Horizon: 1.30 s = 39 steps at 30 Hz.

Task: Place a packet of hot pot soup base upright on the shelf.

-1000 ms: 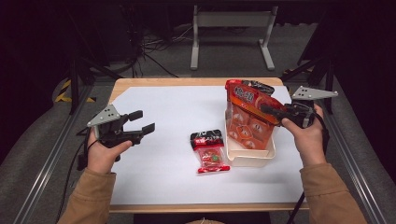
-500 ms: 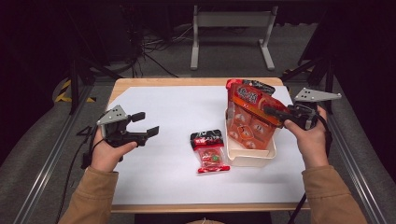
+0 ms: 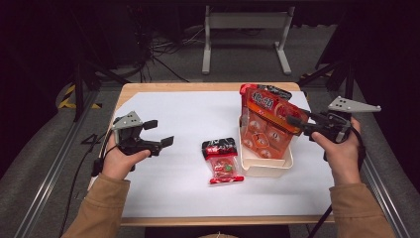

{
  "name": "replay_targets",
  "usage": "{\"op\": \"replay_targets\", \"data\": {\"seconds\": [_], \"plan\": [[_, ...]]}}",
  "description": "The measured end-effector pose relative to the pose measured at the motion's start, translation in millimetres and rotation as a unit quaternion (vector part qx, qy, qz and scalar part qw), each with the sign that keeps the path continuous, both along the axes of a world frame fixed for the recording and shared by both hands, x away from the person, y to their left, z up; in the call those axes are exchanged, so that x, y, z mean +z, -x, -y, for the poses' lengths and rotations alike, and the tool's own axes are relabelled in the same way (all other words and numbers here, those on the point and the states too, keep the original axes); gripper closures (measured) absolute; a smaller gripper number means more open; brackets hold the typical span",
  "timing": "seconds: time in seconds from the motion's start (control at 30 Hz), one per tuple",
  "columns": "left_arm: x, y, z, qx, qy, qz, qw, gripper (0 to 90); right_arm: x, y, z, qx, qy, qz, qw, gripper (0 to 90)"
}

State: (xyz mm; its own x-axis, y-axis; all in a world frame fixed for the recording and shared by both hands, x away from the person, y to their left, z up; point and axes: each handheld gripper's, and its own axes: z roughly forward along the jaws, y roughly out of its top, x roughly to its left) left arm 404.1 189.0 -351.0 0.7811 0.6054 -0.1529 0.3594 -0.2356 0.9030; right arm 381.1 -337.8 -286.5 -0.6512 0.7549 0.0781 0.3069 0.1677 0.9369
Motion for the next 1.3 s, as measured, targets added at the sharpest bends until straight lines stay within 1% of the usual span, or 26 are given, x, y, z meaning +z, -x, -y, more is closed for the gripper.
{"op": "replay_targets", "data": {"seconds": [0.07,0.1,0.17,0.23,0.27,0.3,0.43,0.47,0.57,0.63,0.7,0.73,0.83,0.87,0.93,1.1,1.13,1.2,1.23,1.27,1.3], "plan": [[-0.2,-0.6,0.9,-0.002,0.003,0.002,1.0000,8.5,1.1,6.7,4.2,-0.004,0.000,0.003,1.0000,50.6],[-0.5,-0.9,1.8,-0.003,0.006,0.004,1.0000,8.5,1.1,6.7,4.2,-0.004,0.000,0.003,1.0000,50.6],[-0.9,-2.2,3.8,-0.005,0.007,0.006,0.9999,8.0,2.0,14.8,9.4,-0.011,0.004,0.009,0.9999,49.5],[-1.4,-2.7,5.1,-0.006,0.005,0.003,1.0000,8.4,2.3,20.8,13.9,-0.017,0.002,0.012,0.9998,48.3],[-1.5,-3.6,5.0,-0.007,-0.002,0.008,0.9999,9.0,2.2,22.6,15.9,-0.017,0.002,0.013,0.9998,47.7],[-1.9,-3.5,5.6,-0.008,-0.001,0.006,1.0000,9.9,1.9,24.7,18.3,-0.018,0.001,0.012,0.9998,46.9],[-2.2,-3.7,5.1,-0.008,-0.004,0.003,0.9999,11.9,0.1,29.4,23.4,-0.024,0.009,0.014,0.9996,44.7],[-2.3,-3.5,4.3,-0.007,-0.003,0.001,1.0000,12.0,-2.9,33.1,27.1,-0.030,0.014,0.014,0.9994,44.0],[-2.7,-3.3,4.2,-0.005,0.000,0.000,1.0000,12.5,-6.0,35.3,30.4,-0.034,0.014,0.015,0.9992,43.9],[-3.4,-3.5,4.3,-0.003,0.000,-0.001,1.0000,12.5,-11.0,37.9,35.6,-0.042,0.007,0.015,0.9990,43.8],[-4.3,-4.4,4.2,-0.003,-0.005,0.000,1.0000,12.7,-14.9,38.9,39.3,-0.045,0.004,0.013,0.9989,43.7],[-5.2,-4.6,4.6,-0.002,-0.003,-0.001,1.0000,12.9,-18.7,38.9,42.1,-0.050,0.004,0.015,0.9986,43.5],[-5.8,-5.2,5.0,-0.002,-0.005,-0.003,1.0000,13.2,-27.4,38.7,46.9,-0.059,0.005,0.009,0.9982,42.9],[-6.0,-5.4,5.1,-0.001,-0.005,-0.005,1.0000,13.2,-27.4,38.7,46.9,-0.059,0.005,0.009,0.9982,42.9],[-6.7,-6.1,5.8,0.001,-0.007,0.001,1.0000,13.3,-31.8,38.3,49.0,-0.063,0.005,0.010,0.9979,42.7],[-9.0,-7.9,7.7,0.004,-0.013,-0.002,0.9999,13.3,-40.9,35.1,50.6,-0.080,0.023,0.001,0.9965,41.5],[-9.8,-8.2,8.6,0.005,-0.017,-0.001,0.9998,13.4,-43.0,34.3,50.6,-0.080,0.022,0.000,0.9966,41.4],[-10.4,-8.0,9.7,0.007,-0.018,0.000,0.9998,13.6,-45.5,33.4,50.6,-0.082,0.023,-0.004,0.9964,41.2],[-11.2,-8.2,11.8,0.007,-0.022,0.005,0.9997,14.2,-49.1,31.8,51.4,-0.080,0.018,-0.007,0.9966,40.7],[-11.5,-7.9,13.1,0.006,-0.020,0.004,0.9998,14.3,-50.4,31.3,51.9,-0.078,0.012,-0.008,0.9968,40.7],[-11.7,-8.3,13.9,0.003,-0.019,0.008,0.9998,14.4,-51.4,30.7,52.3,-0.078,0.011,-0.008,0.9969,40.7]]}}
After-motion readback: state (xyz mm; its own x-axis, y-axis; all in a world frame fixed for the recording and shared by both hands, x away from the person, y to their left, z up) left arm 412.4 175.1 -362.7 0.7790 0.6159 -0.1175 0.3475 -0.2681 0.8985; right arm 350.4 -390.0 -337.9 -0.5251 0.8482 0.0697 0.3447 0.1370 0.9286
